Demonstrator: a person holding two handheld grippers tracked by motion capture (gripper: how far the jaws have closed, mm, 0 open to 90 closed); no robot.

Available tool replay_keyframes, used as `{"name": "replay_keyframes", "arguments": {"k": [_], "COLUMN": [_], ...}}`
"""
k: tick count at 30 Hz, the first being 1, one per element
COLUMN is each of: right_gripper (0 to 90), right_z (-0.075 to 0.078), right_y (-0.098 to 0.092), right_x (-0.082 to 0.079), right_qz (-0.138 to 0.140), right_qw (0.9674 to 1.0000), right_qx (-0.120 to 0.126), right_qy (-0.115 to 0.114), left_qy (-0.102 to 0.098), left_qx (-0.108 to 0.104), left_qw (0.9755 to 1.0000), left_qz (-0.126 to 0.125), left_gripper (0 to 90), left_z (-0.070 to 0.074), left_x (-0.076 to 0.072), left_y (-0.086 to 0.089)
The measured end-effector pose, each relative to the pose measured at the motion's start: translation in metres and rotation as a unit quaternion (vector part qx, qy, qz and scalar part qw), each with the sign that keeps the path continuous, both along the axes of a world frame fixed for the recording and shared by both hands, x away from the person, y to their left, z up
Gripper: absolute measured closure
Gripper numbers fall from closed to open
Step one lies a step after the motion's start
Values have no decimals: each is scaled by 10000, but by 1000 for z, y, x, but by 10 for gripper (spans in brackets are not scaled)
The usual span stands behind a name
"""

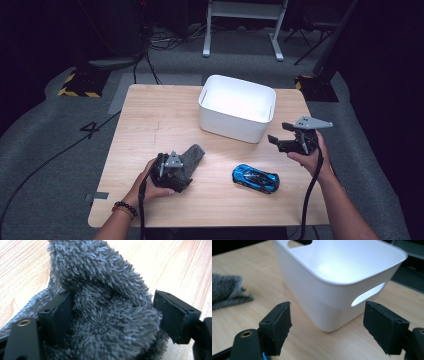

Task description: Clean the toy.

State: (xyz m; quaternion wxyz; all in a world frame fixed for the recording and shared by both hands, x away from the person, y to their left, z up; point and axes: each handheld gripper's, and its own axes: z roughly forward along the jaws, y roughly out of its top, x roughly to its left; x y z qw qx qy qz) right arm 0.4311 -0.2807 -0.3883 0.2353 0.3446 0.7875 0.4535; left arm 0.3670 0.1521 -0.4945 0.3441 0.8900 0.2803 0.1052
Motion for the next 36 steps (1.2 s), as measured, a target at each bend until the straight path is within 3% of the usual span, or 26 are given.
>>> {"name": "replay_keyframes", "arguments": {"k": [9, 12, 14, 18, 27, 32, 36], "right_gripper": [248, 253, 253, 260, 267, 254, 275], "right_z": [14, 15, 15, 16, 7, 0, -1], "right_y": [-7, -2, 1, 7, 15, 10, 13], "right_x": [33, 40, 46, 57, 81, 94, 97], "right_qz": [-326, -453, -450, -543, -738, -757, -711], "right_qw": [9988, 9987, 9988, 9985, 9964, 9945, 9932], "right_qx": [346, 129, 177, 62, -211, 103, 88], "right_qy": [-113, -182, -60, -34, 368, 716, 920], "left_qy": [-76, -187, -213, -208, -240, -251, -254], "left_qx": [121, 245, 241, 226, 213, 169, 167], "left_qw": [9999, 9994, 9994, 9994, 9994, 9995, 9995], "left_qz": [-95, -137, -123, -146, -132, -120, -106], "left_gripper": [164, 159, 153, 152, 151, 151, 151], "left_z": [-3, -5, -6, -6, -6, -7, -7], "left_x": [1, -1, -1, -1, -1, -2, -2], "left_y": [-3, -5, -6, -5, -5, -5, -5]}}
